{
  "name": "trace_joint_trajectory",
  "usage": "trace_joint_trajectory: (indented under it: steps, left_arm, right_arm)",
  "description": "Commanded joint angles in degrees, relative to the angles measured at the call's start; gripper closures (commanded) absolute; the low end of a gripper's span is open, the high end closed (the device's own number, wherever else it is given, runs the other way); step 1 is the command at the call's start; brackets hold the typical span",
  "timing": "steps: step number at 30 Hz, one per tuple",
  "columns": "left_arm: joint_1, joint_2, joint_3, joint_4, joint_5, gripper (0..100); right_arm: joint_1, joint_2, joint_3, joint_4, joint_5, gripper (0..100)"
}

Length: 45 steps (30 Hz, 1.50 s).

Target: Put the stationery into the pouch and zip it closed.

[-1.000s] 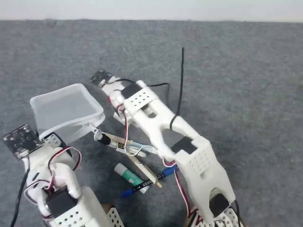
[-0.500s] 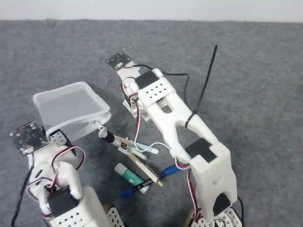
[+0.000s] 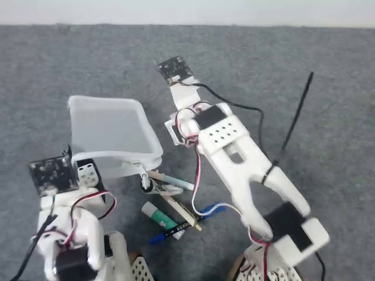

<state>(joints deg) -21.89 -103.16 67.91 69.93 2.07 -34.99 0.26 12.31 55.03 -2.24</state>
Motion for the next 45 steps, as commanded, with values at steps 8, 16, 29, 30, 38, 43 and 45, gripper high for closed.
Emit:
trace_joint_trajectory:
  steps: [8,16,29,30,38,43,45]
  left_arm:
    - [8.5,28.4,-26.9,5.9,-1.3,99]
    - [8.5,47.9,-45.2,12.5,1.9,99]
    - [8.6,74.2,-71.4,24.6,11.8,99]
    - [8.6,75.6,-72.0,24.4,12.8,99]
    - [10.4,82.7,-72.7,22.7,15.9,99]
    - [10.3,83.5,-72.4,22.2,16.0,99]
    - [10.3,83.5,-72.4,22.2,16.0,99]
  right_arm:
    - [4.2,-8.7,3.3,-5.1,-3.9,99.2]
    - [4.6,-9.0,3.4,-5.1,-4.0,99.2]
    - [5.1,-11.3,2.7,-4.9,-6.9,98.9]
    - [5.1,-12.4,2.7,-4.6,-6.9,98.8]
    - [8.0,-23.0,5.0,-5.0,-7.6,98.7]
    - [8.0,-29.0,5.0,-4.4,-7.6,98.7]
    - [7.9,-31.3,5.0,-4.4,-7.6,98.7]
